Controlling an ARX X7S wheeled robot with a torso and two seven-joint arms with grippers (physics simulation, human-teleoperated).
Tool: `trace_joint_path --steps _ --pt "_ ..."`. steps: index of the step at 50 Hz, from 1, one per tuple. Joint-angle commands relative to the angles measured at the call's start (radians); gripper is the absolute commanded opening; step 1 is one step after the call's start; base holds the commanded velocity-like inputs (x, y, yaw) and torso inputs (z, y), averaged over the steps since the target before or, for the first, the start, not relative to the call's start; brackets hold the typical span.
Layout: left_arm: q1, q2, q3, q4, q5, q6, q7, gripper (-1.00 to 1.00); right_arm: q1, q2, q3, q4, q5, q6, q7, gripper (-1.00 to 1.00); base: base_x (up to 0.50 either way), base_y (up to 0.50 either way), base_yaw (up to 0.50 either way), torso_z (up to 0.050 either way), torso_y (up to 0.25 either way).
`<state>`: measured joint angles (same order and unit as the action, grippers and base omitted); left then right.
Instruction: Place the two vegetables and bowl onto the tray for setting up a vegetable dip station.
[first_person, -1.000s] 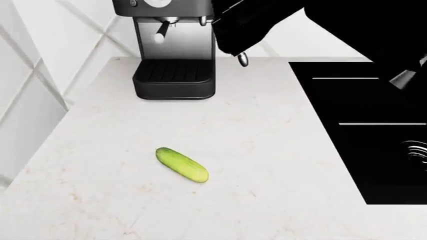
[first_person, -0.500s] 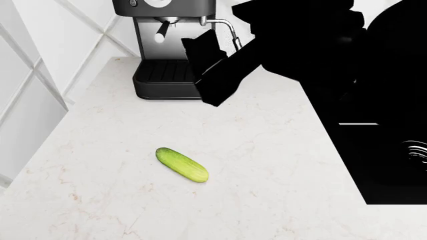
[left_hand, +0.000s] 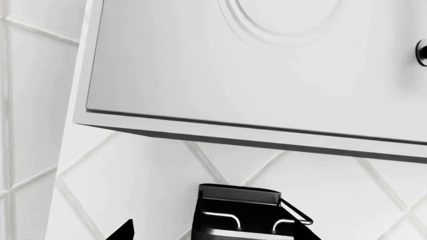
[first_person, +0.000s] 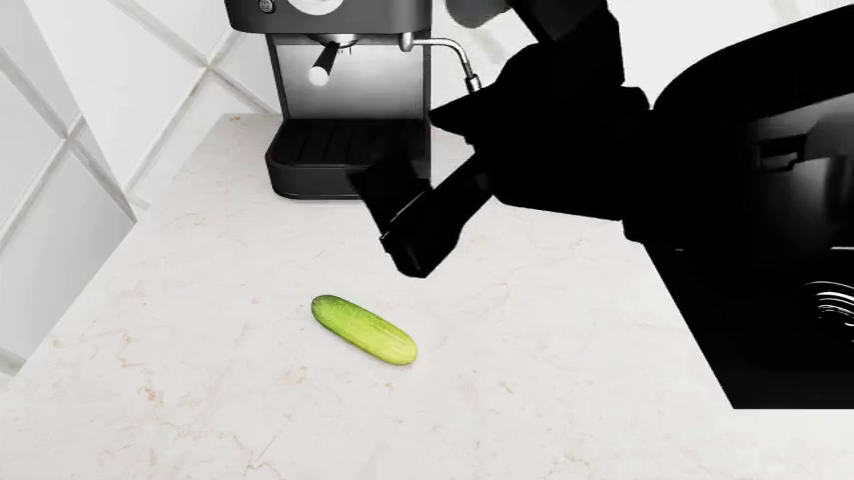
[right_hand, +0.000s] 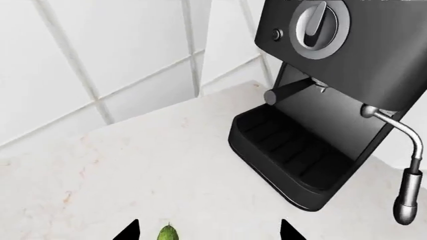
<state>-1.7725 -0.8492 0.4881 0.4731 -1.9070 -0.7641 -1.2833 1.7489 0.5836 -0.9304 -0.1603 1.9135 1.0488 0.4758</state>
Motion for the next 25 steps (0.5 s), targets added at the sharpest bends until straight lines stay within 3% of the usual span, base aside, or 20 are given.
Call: trace_joint_path --steps 1,25 --pt "0.001 -0.002 0.001 0.0 -0.001 0.002 0.002 1.0 -0.029 -0.018 -0.024 0.041 0.032 0.009 -0.03 1.0 0.0 0.0 0.0 0.0 0.0" --pt "0.008 -0.003 0.007 0.005 0.006 0.006 0.004 1.0 -0.057 0.011 -0.061 0.025 0.121 0.041 -0.014 1.0 0.0 0.0 0.0 0.0 0.0"
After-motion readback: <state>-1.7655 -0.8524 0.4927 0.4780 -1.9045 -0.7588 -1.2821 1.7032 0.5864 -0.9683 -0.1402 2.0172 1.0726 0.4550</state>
